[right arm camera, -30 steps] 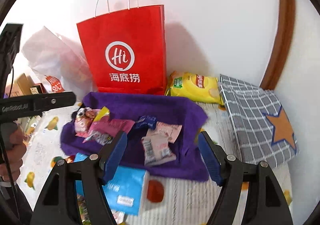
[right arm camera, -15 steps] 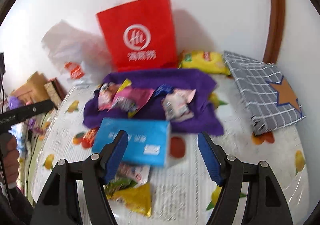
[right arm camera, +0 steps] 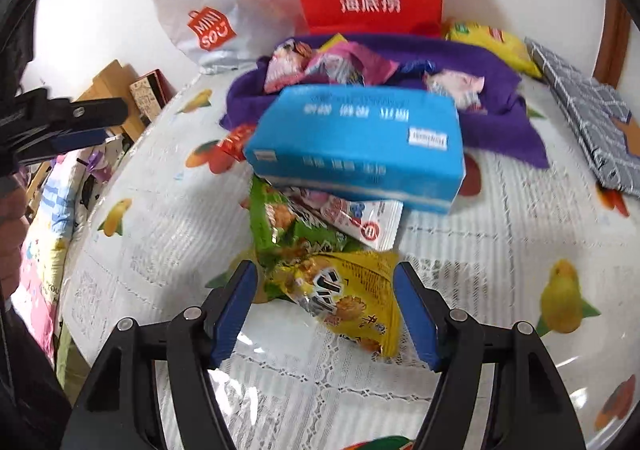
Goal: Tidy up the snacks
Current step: 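Move both open tools back toward the snack pile, then grasp the yellow chip bag with the right tool while the left grasps the red candy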
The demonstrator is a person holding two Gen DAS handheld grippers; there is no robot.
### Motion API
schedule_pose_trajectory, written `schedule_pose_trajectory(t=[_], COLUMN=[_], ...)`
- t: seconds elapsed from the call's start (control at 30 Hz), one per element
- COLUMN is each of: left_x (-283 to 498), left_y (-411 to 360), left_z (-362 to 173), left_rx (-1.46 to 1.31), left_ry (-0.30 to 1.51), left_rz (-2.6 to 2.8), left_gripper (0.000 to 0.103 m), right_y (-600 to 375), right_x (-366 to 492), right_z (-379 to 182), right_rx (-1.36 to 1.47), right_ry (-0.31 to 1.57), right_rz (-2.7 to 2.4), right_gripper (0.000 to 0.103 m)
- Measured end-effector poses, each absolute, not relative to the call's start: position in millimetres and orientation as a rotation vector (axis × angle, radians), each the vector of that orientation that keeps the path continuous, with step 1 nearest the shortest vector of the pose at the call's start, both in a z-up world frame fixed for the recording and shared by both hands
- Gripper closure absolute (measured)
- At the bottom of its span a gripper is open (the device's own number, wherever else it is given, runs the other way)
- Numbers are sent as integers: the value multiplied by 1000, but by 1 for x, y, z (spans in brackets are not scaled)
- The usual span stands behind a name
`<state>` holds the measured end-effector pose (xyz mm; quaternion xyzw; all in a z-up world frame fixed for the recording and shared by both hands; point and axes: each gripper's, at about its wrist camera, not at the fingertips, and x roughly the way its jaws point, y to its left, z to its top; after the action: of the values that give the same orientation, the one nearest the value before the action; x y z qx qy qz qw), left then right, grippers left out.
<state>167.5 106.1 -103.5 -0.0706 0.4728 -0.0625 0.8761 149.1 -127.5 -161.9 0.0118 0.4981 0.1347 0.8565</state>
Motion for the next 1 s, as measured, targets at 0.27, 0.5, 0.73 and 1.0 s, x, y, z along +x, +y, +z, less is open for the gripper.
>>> schedule_pose_trajectory(t=[0.27, 0.5, 0.73, 1.0], left_x=[159, 161, 183, 225], left_y=[113, 108, 93, 71], left_z=[-113, -129, -147, -159], left_rx=[-131, -130, -126, -7], left_ry=[1002, 1017, 1040, 1049], left_rz=[-109, -105, -108, -120], left_gripper=[22, 22, 22, 22], right_y=[-130, -131, -155, -189], right_x=[155, 147, 138, 150], right_z=[-187, -186, -171, -161], right_rx=[51, -7, 44, 36], right_ry=[1059, 1048, 1003, 965], right_rz=[280, 327, 318, 206], right_gripper=[28, 46, 47, 47])
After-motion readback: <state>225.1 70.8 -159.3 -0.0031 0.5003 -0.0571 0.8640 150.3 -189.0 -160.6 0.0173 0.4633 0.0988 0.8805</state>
